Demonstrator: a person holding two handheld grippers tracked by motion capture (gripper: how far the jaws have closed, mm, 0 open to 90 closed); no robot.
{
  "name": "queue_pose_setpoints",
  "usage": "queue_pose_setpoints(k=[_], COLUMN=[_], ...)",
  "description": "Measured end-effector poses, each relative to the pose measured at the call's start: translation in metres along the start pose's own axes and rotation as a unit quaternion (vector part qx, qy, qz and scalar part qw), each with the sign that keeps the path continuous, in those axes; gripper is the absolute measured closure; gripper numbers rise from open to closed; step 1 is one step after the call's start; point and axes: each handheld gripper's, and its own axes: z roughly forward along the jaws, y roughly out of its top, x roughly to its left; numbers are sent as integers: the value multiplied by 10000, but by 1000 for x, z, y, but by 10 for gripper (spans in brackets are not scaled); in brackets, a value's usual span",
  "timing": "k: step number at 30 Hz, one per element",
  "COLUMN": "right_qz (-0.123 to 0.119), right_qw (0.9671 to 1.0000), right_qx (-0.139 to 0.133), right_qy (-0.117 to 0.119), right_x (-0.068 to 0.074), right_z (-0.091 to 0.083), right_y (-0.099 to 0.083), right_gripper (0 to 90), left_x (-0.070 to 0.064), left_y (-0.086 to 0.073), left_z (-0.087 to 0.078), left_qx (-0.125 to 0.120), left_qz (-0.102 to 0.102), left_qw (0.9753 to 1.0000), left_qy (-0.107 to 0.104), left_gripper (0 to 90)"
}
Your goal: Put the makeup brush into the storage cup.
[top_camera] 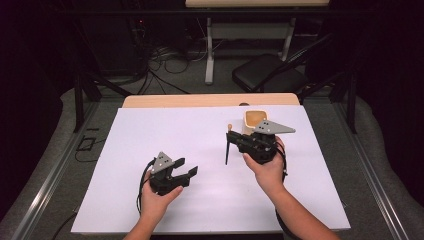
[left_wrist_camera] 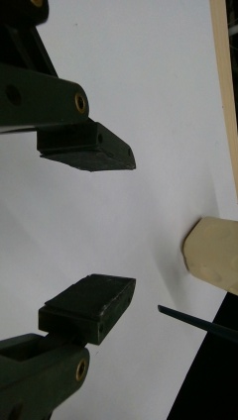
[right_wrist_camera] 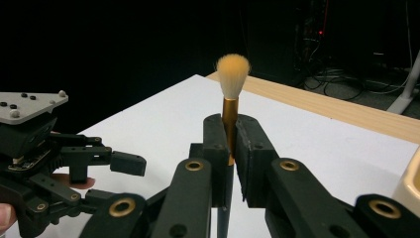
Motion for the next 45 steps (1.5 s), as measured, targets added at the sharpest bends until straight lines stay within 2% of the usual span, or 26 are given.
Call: queue_pose_setpoints(k=[9, 13, 22, 31, 45], right_qz=[-27, -38, -121, -152, -179], right_qw=[10000, 9999, 9996, 9992, 9982], right_qx=[-33, -105, -169, -236, -285], right_qy=[-73, -113, -197, -293, -497], right_x=[-6, -11, -14, -19, -31], right_z=[-2, -5, -8, -10, -10], right_y=[10, 17, 29, 39, 46], right_gripper=[840, 840, 839, 840, 840], left_x=[0, -1, -1, -1, 1], left_y=[-5, -7, -7, -8, -9], left_z=[2, 3, 2, 1, -1], left_qx=[128, 196, 145, 241, 197], left_qz=[-30, 19, 19, -24, 27], left_qw=[9999, 9998, 9999, 9997, 9998], left_qy=[26, 2, 61, 57, 34], left_gripper=[388, 389, 378, 357, 339])
